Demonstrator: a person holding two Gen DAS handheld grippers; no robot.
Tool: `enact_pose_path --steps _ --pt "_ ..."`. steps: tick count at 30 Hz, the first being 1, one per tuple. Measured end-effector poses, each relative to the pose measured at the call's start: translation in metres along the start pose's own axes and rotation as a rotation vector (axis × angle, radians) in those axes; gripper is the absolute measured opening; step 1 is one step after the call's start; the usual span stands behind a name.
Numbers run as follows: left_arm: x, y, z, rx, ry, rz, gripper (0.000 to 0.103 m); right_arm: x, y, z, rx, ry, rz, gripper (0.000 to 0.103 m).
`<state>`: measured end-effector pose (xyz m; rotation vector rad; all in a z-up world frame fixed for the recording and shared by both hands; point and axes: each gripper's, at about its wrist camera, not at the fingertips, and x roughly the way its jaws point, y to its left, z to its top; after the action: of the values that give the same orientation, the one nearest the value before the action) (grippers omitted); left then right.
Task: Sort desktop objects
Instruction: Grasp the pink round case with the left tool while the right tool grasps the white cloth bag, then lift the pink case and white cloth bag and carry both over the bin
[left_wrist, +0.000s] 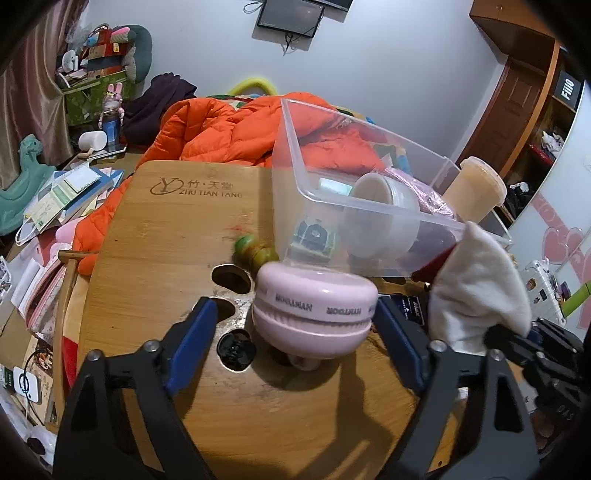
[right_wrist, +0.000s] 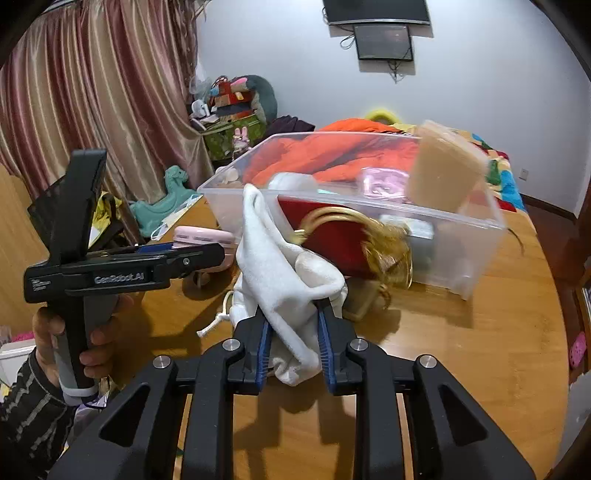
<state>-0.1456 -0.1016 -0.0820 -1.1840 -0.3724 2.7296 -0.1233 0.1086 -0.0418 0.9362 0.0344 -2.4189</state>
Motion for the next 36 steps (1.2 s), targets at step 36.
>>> enact_pose_path --steps 36 --pt "-0.057 -0.032 0.013 0.043 -0.16 -0.017 0.064 -0.047 -0.01 0.039 0.003 -0.145 0.046 0.02"
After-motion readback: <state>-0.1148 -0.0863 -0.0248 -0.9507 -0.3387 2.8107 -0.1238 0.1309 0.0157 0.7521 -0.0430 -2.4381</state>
